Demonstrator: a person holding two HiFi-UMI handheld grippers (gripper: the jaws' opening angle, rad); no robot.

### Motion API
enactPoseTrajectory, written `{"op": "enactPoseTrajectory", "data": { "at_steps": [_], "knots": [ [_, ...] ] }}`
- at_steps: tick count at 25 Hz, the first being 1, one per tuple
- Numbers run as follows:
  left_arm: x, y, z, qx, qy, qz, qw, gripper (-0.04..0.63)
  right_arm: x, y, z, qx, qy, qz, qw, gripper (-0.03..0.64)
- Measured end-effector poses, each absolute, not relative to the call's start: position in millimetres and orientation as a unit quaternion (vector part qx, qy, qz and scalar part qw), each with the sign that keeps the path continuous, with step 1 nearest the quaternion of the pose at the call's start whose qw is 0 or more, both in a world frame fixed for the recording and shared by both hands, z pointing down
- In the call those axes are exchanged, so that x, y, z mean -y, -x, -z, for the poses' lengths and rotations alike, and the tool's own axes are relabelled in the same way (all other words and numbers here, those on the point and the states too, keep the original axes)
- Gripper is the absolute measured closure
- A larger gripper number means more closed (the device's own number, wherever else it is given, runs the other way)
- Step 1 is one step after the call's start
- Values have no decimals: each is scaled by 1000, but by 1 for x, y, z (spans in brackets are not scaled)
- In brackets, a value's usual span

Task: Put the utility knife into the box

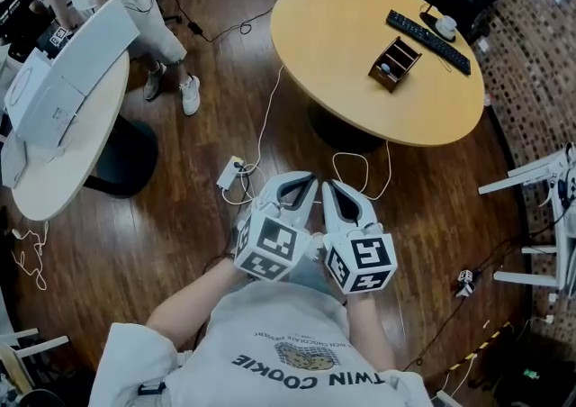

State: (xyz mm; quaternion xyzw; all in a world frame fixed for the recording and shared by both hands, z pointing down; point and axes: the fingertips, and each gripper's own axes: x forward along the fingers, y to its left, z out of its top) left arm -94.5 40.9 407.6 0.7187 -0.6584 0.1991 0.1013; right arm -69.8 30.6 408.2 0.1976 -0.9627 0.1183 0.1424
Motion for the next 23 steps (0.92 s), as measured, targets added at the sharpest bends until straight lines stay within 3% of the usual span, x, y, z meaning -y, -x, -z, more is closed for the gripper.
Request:
{"op": "enactPoseTrajectory", "data": {
  "at_steps": [23],
  "knots": [
    [-165,95,-393,683,-711,-130,106,588,-150,72,-399,967,-192,-107,128,615]
  ]
}}
